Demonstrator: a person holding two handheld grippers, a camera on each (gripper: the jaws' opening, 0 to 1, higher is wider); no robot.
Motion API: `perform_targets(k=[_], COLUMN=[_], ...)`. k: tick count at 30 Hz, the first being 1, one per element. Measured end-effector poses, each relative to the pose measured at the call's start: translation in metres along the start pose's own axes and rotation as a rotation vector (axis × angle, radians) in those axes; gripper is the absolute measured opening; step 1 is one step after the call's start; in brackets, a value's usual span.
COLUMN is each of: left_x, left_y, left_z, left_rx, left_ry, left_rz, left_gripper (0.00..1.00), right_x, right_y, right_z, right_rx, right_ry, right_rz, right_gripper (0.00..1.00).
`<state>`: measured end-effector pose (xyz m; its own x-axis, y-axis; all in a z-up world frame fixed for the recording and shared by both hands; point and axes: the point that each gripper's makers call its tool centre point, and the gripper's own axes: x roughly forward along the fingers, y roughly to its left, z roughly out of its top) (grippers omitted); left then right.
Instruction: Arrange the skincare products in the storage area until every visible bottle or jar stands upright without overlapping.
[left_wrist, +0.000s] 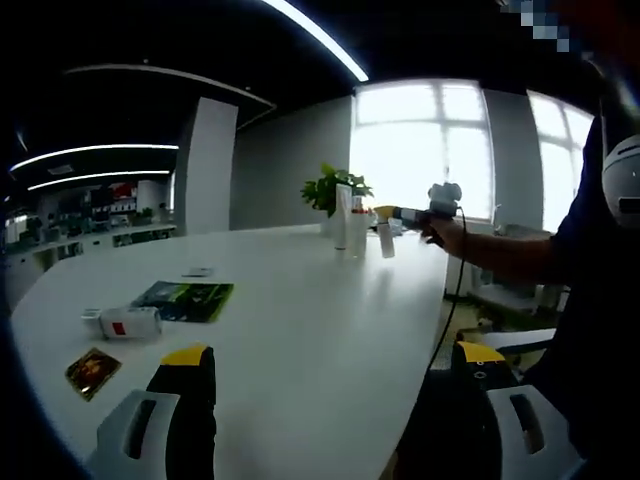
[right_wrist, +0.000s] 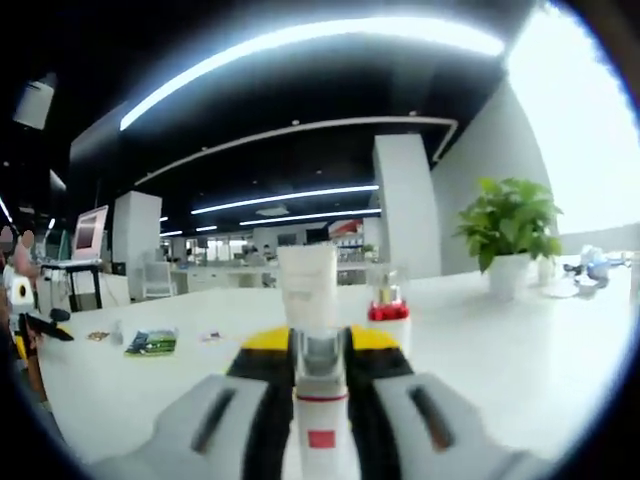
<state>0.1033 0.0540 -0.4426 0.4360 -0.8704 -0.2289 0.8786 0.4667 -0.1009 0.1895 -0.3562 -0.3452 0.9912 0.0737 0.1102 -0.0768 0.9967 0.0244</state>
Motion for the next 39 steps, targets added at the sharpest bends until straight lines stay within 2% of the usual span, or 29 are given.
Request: perform_targets(k=[10, 14, 24, 39], left_x=[0.003, 0.004, 0.006, 0.009], left_y=[0.0, -0.004, -0.003, -0.002], left_z=[-0.001, -0.002, -0.001, -0.001], left_rx=[0.019, 0.019, 0.014, 0.013], left_ry=[0.014, 0.014, 0.008, 0.002], left_rz=[-0.009, -0.031, -0.034, -0.04], left_gripper=[1.0, 1.0, 1.0, 1.0], right_x=[0.0, 0.001, 0.005, 0.013], right_y=[-0.021, -0.026, -0.038, -0.04], right_z=[0.003, 0.004, 0.004, 0.0], right_rx=[0.014, 0.022, 0.017, -0.031], right_ry=[-0.052, -0.076, -0.117, -0.14], right_rz=[-0.081, -0.109, -0.182, -0.246], right_gripper=[0.17, 0.17, 0.17, 0.17])
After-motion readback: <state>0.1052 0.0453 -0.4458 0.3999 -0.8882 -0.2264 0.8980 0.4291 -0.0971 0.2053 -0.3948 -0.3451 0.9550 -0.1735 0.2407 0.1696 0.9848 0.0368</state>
